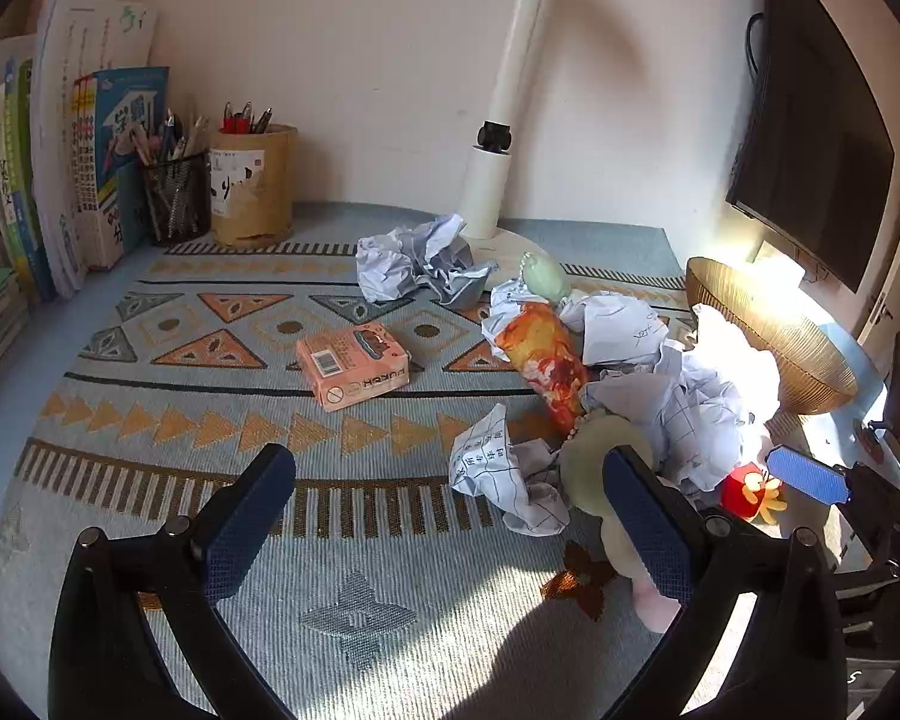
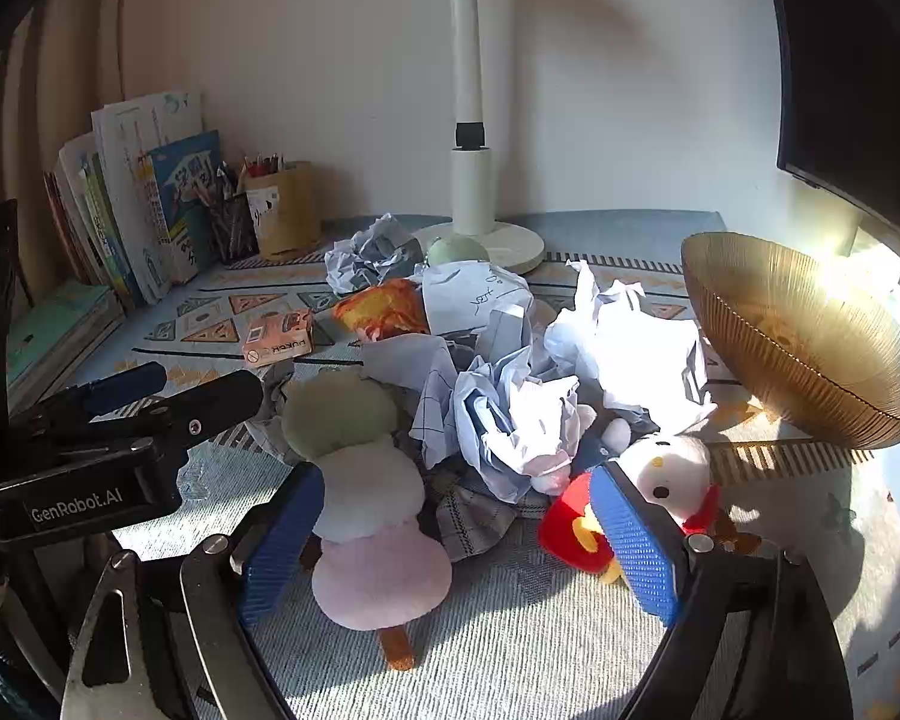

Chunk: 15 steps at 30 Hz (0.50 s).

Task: Organize objects
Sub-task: 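Move left tool toward crumpled paper while right tool approaches pastel dango plush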

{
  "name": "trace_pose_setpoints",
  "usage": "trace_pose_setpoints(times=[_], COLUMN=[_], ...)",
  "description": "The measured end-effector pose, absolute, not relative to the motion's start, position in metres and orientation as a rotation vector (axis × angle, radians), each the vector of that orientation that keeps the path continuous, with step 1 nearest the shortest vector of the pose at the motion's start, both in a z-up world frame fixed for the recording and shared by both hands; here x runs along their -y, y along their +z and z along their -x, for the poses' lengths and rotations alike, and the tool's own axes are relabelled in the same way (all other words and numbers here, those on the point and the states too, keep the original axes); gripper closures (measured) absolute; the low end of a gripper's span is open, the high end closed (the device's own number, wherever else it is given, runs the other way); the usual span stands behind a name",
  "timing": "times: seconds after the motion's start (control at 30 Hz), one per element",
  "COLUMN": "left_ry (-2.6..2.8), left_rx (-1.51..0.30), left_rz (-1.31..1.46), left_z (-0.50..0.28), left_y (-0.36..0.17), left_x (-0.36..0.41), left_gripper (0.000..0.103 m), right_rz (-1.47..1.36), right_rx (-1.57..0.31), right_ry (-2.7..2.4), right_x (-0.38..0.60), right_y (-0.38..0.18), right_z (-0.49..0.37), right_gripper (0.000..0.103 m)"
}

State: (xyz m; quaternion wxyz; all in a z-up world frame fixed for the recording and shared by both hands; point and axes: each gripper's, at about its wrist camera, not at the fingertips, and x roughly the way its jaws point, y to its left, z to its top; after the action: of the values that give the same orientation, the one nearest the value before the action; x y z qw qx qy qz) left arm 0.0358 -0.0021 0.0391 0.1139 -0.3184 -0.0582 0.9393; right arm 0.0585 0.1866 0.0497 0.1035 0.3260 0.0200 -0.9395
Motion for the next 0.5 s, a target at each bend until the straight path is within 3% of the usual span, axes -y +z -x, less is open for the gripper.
trace_pose_setpoints(times=[0.5], left_ry=[2.736], left_rx=[0.219], left_rz=[0.967], left_z=[-0.0318], left_y=[0.0360], left_x=[0.0043], left_gripper=[0.001], right_rz=[-0.965], right_rx=[-0.055], right_ry=[-2.770], right_x=[-0.1816], right_y=[0.0487], right_z=[-0.0637], right_gripper=[0.006])
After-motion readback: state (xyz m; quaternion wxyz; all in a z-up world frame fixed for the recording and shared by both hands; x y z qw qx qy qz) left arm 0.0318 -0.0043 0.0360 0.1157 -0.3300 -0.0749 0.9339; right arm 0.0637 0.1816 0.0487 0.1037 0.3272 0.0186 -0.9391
